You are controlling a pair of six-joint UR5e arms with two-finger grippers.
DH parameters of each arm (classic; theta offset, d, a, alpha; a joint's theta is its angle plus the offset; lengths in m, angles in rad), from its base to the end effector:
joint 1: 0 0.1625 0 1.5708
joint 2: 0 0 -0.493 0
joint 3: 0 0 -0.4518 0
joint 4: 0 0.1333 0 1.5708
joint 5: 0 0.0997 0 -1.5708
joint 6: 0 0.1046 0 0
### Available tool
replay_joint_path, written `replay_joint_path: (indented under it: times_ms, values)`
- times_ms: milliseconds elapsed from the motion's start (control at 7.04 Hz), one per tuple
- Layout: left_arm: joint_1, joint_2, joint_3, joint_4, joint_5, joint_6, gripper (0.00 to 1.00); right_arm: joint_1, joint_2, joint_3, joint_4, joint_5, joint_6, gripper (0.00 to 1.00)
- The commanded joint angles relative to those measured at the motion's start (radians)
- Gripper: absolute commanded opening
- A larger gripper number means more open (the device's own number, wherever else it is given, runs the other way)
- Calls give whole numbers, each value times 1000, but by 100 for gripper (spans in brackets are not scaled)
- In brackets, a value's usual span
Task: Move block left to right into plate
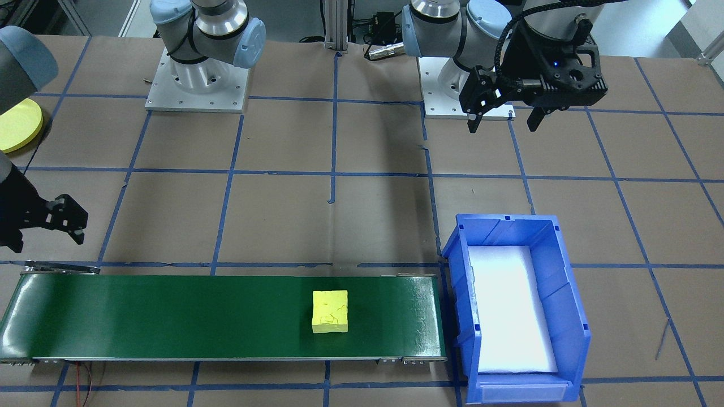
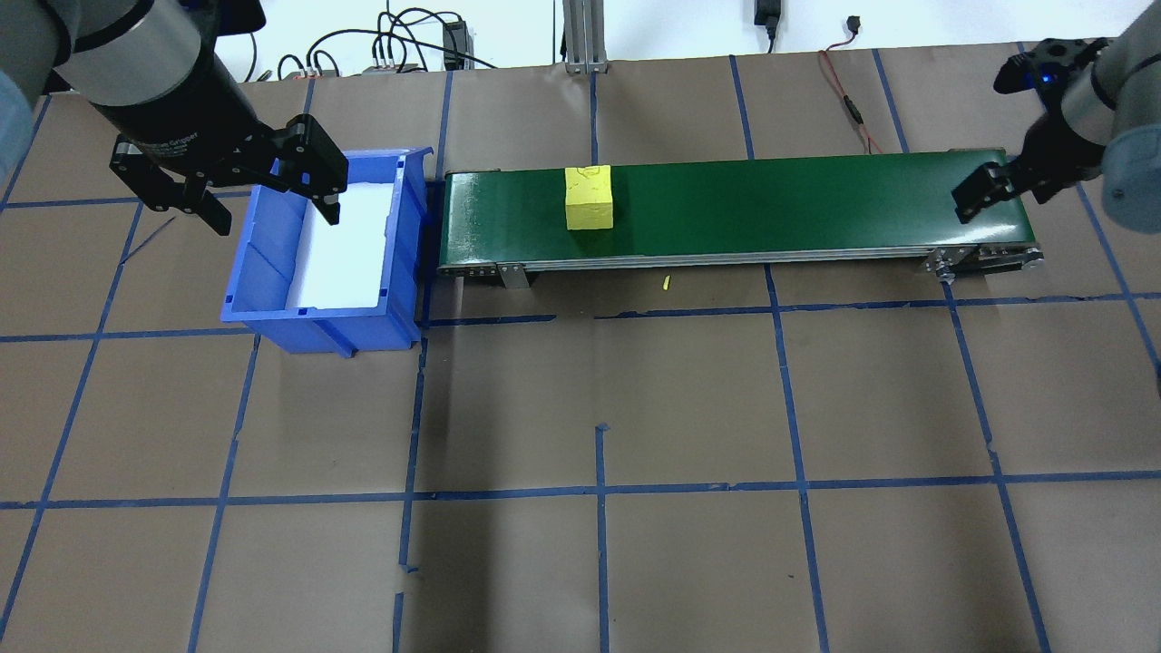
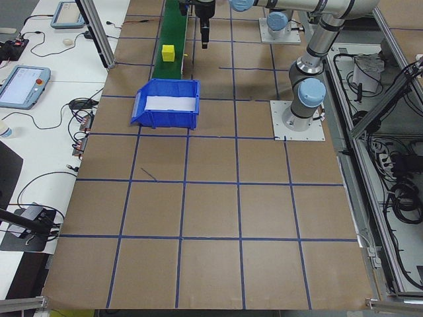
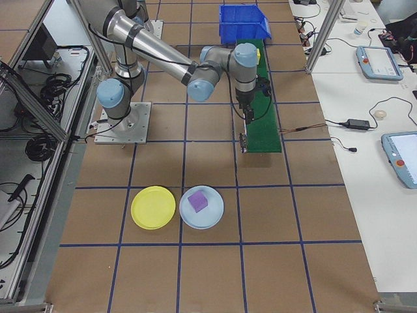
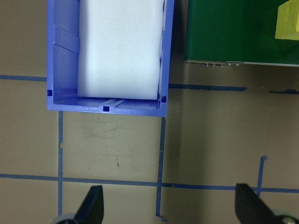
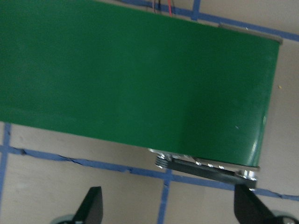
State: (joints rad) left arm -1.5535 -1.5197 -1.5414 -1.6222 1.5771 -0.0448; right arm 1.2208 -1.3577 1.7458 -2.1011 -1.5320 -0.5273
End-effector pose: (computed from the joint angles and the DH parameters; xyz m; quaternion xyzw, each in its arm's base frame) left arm -0.1235 -0.5301 0.5895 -0.0311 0.9994 -0.0146 0.0030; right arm -0.0890 -0.6445 0.3840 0.0897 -0.9932 0.0725 0.0127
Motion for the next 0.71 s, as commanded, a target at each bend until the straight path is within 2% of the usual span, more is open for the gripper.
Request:
replay_joint_path:
  times_ms: [0,142,284,426,568]
  values:
    - [6,1,0,1,-3,9,100,151,99,-148,53,129,288,100]
    - [10,1,4,2,-8,19,100,196,144,-191,53,133,405,100]
    - [13,1,4,1,-2,22,100,207,153,-198,53,156,455,100]
    - [13,1,4,2,-2,49,100,207,160,-197,52,234,490,100]
    - [15,1,4,2,-3,49,100,207,196,-200,49,246,495,100]
